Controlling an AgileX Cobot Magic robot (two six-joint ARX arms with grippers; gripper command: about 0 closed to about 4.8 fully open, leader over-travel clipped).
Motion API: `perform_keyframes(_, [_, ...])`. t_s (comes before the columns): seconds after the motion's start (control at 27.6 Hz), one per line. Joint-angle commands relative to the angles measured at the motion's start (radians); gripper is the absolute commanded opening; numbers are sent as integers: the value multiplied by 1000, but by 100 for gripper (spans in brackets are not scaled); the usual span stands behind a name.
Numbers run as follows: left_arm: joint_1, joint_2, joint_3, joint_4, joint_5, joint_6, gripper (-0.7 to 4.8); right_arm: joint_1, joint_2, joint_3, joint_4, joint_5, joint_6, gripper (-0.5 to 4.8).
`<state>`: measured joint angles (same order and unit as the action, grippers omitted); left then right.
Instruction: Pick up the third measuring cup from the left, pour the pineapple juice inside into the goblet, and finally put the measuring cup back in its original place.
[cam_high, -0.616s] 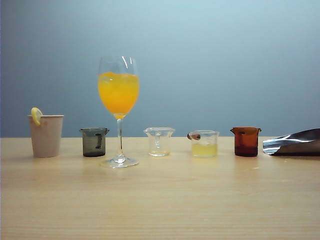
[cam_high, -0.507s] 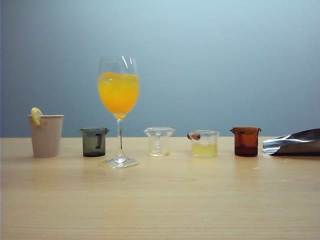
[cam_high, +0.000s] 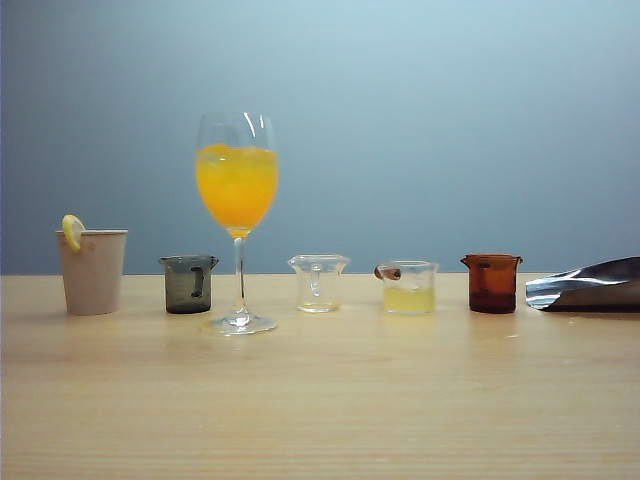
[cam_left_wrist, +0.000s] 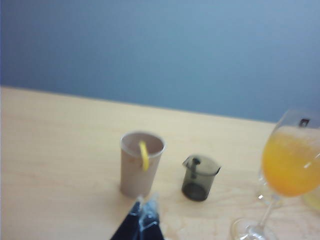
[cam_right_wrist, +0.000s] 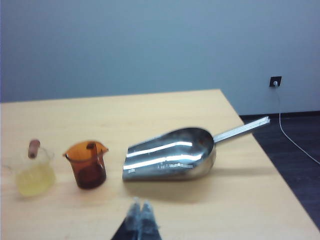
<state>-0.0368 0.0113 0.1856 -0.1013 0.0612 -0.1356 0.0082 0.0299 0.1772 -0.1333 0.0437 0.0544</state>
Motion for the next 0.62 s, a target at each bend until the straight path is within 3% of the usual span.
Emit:
perform_keyframes(0.04, [-13,44,79,-101,14,-7,-6,0,73,70,-15,-37,-1,-9])
perform_keyframes(0.25, [-58,187,217,-93,53,-7,-6,1,287,227,-1,-85,28,-9])
perform_keyframes(0.36, [-113,340,356,-103,68,-1,-5,7,428,309,11,-88,52,-9])
perform_keyframes(0.62, [-230,598,623,-278,56,61,-6,183,653,351,194,-77,74,-9])
